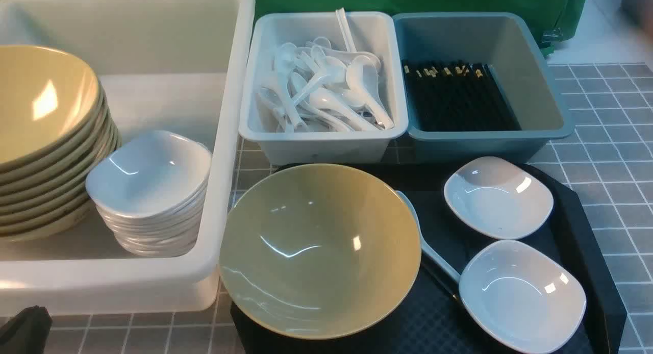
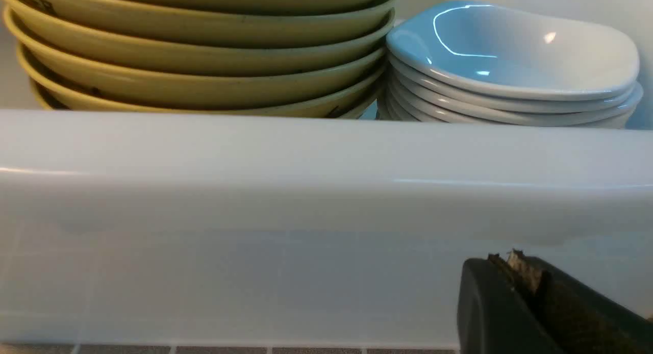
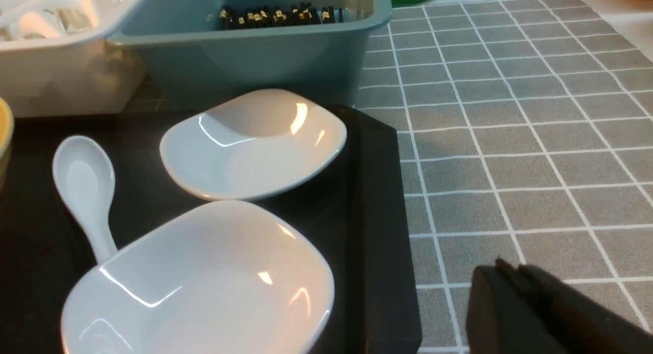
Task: On grey table put chopsticks spoon bowls plates into blue grey white boxes.
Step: 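Grasp the large bowl on the tray by its rim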
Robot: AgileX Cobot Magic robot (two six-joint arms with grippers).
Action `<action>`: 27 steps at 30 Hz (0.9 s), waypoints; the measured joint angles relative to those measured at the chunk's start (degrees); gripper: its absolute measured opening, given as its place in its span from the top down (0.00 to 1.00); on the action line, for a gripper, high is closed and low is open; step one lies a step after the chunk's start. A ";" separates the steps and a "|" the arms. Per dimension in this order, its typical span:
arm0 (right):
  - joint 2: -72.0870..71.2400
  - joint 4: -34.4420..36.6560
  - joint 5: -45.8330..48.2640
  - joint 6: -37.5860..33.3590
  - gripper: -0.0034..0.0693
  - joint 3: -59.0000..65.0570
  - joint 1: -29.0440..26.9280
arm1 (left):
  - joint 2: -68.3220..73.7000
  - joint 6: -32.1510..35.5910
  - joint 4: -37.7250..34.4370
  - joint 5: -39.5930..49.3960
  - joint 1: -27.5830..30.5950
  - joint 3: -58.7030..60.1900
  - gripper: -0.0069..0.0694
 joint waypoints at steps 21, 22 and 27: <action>0.00 0.00 0.00 0.00 0.83 0.00 0.00 | 0.00 0.00 0.06 0.00 0.00 0.00 0.92; 0.00 0.00 0.00 0.00 0.83 0.00 0.00 | 0.00 0.31 0.43 -0.06 0.00 0.00 0.92; 0.00 0.00 0.00 0.00 0.82 0.00 0.00 | 0.00 1.26 1.93 -1.53 0.00 0.11 0.92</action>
